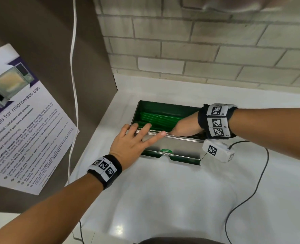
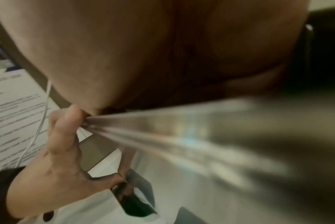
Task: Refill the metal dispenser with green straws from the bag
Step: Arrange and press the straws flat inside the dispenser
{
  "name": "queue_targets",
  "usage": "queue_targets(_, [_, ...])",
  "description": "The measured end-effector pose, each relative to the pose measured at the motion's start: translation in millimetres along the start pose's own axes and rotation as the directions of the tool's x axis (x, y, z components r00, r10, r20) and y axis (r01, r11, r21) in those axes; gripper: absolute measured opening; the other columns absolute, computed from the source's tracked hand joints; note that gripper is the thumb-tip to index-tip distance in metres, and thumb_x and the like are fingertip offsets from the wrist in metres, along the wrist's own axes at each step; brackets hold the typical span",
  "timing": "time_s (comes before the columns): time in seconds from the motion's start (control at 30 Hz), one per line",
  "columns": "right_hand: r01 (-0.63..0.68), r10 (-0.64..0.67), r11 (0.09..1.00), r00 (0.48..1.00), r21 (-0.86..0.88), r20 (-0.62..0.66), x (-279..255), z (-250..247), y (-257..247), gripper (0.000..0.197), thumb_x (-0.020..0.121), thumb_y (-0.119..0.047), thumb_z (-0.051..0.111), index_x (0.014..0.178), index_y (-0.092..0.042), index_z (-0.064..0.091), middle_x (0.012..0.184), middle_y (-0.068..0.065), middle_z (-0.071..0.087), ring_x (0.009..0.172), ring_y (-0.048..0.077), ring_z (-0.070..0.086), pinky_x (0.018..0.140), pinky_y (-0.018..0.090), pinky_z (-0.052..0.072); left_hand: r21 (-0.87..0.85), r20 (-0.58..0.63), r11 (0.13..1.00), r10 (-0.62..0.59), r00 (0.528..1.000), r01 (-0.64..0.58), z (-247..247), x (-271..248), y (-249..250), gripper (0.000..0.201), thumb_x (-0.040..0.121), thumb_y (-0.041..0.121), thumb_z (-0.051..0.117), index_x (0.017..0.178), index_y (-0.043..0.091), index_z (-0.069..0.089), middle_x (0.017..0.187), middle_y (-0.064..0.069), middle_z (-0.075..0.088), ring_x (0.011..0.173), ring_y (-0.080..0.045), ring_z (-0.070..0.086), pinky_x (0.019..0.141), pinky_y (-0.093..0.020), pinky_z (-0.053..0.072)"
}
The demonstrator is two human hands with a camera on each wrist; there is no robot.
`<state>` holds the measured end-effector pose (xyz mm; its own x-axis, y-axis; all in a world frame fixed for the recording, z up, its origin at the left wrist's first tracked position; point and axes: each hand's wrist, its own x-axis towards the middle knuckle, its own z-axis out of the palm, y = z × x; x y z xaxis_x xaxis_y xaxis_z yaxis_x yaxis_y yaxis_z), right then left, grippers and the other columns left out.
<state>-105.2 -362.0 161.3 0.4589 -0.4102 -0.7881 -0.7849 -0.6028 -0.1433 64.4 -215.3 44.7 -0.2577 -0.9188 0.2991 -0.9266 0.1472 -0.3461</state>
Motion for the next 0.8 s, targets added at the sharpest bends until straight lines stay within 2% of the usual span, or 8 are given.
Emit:
queue_targets(0.2, [0.047,-0.090,0.981,0.969,-0.186,-0.229,-3,-4,12,0.036,0.102,-0.034,0.044,0.125,-0.016,0.065,0.118,0.001,0.067,0.105,0.022,0.060,0.086,0.027,0.043,0.002,-0.056,0.999,0.034,0.998,-0.034,-18,3,-8,0.088,0.081,0.018,0.075,0.157,0.022,0.032,0.118,-0.008,0.065,0.106,-0.030,0.064,0.100,-0.045,0.036])
queue_targets(0.3, [0.132,-0.155,0.986,0.944,-0.099,-0.293,2,-11,26,0.027,0.098,-0.035,0.057,0.108,-0.015,0.071,0.099,-0.002,0.067,0.090,0.018,0.059,0.077,0.027,0.042,-0.162,-0.037,0.984,0.062,0.997,-0.067,-39,12,-16,0.047,0.086,0.022,0.070,0.131,0.015,0.062,0.105,-0.001,0.067,0.096,-0.024,0.064,0.092,-0.037,0.044])
queue_targets(0.37, [0.168,-0.148,0.983,0.964,0.074,-0.219,0,-14,28,0.027,0.098,-0.029,0.059,0.102,-0.007,0.074,0.091,0.004,0.070,0.079,0.021,0.062,0.072,0.030,0.050,-0.270,0.107,0.961,0.087,0.990,-0.055,-58,25,-20,0.028,0.091,0.032,0.063,0.116,0.019,0.064,0.100,0.002,0.067,0.089,-0.021,0.063,0.080,-0.036,0.052])
queue_targets(0.43, [0.146,-0.122,0.975,0.982,0.166,-0.143,-1,-13,30,0.028,0.099,-0.029,0.058,0.093,-0.006,0.072,0.082,0.008,0.068,0.070,0.023,0.061,0.067,0.032,0.056,-0.359,0.380,0.933,0.107,0.919,0.040,-75,44,-25,0.025,0.097,0.039,0.053,0.112,0.021,0.060,0.097,0.002,0.065,0.084,-0.021,0.061,0.073,-0.037,0.053])
queue_targets(0.5, [0.086,-0.075,0.993,0.988,0.076,-0.138,-2,-6,29,0.029,0.098,-0.034,0.056,0.091,-0.007,0.067,0.074,0.005,0.059,0.066,0.022,0.056,0.066,0.032,0.054,-0.365,0.606,0.926,0.157,0.780,0.096,-86,67,-31,0.023,0.098,0.036,0.050,0.104,0.015,0.059,0.087,-0.002,0.062,0.076,-0.022,0.058,0.064,-0.033,0.048])
queue_targets(0.63, [0.143,-0.178,0.963,0.974,-0.230,-0.141,3,8,32,0.032,0.105,-0.017,0.043,0.127,-0.006,0.062,0.110,0.011,0.069,0.098,0.029,0.065,0.091,0.037,0.053,-0.279,0.806,0.958,0.192,0.560,0.072,-88,105,-35,0.019,0.090,0.028,0.055,0.086,0.011,0.061,0.071,-0.004,0.054,0.060,-0.022,0.045,0.054,-0.029,0.038])
queue_targets(0.7, [0.117,-0.133,0.989,0.974,-0.095,-0.183,-7,-3,30,0.028,0.102,-0.026,0.050,0.107,-0.007,0.070,0.095,0.008,0.072,0.084,0.028,0.067,0.082,0.036,0.056,-0.306,0.829,0.948,0.218,0.515,0.091,-87,117,-40,0.023,0.088,0.032,0.059,0.097,0.012,0.069,0.076,-0.003,0.064,0.063,-0.020,0.052,0.058,-0.033,0.048])
queue_targets(0.8, [0.124,-0.121,0.992,0.946,-0.009,-0.299,-7,-18,44,0.022,0.095,-0.028,0.062,0.099,-0.009,0.073,0.090,0.007,0.077,0.082,0.027,0.074,0.080,0.037,0.061,-0.442,0.781,0.877,0.272,0.562,0.189,-99,137,-53,0.031,0.091,0.044,0.066,0.116,0.026,0.072,0.106,0.006,0.075,0.095,-0.015,0.068,0.090,-0.036,0.056])
